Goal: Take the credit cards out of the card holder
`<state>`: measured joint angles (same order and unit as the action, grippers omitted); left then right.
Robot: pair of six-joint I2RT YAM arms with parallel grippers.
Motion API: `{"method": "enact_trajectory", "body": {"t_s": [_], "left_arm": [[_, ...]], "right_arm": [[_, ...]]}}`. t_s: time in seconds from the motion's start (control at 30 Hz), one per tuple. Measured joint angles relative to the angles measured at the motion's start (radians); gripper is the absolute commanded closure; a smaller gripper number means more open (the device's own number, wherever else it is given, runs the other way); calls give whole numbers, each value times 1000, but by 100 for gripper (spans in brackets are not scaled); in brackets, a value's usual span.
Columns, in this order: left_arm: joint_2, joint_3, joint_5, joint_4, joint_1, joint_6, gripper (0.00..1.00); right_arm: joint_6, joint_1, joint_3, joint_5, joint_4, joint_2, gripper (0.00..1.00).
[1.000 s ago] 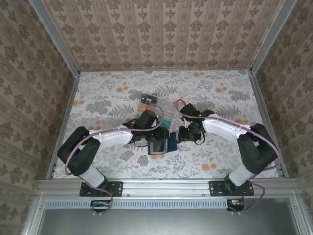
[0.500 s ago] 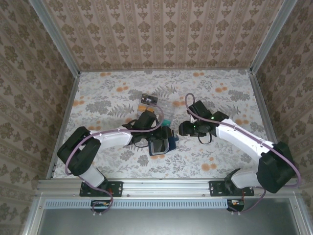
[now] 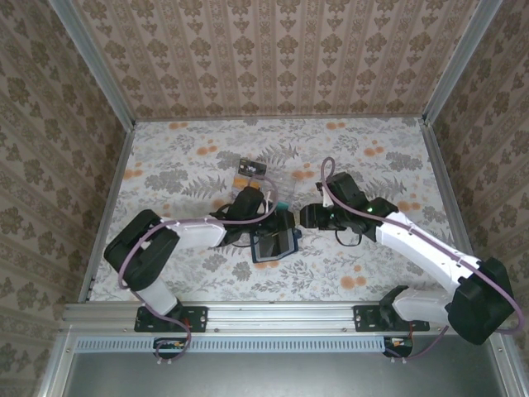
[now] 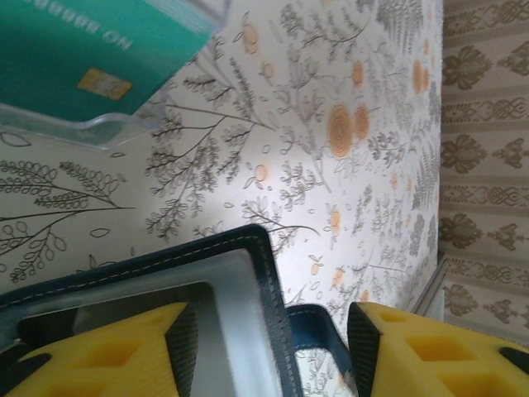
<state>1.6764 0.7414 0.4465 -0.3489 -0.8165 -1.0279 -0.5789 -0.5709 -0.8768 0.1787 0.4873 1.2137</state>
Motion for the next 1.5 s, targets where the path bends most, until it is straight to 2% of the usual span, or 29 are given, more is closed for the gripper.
{"method": "enact_trajectory", "body": {"t_s": [0.27, 0.57, 0.77, 0.9, 0.97, 1.23, 1.5], "left_arm": [[9, -3, -2, 6, 1, -12, 68], [-118, -26, -61, 99, 34, 11, 80], [-127, -59, -81, 150, 41, 11, 80], [-127, -60, -101, 186, 41, 11, 79], [-129, -59, -119, 215, 41, 11, 79], [-177, -59, -201, 329, 41, 11, 82], [-181, -60, -224, 373, 41, 11, 84]], "right_arm": [[2, -73, -3, 14, -10, 101, 65], [-34, -138, -59, 9, -9, 260, 78], [-51, -139, -84, -18, 20, 297, 77], [-49, -150, -143, -65, 64, 297, 68], [-36, -168, -181, -90, 88, 297, 67], [-22, -272, -293, -124, 130, 373, 73], [-53, -258, -279, -141, 156, 472, 75]]}}
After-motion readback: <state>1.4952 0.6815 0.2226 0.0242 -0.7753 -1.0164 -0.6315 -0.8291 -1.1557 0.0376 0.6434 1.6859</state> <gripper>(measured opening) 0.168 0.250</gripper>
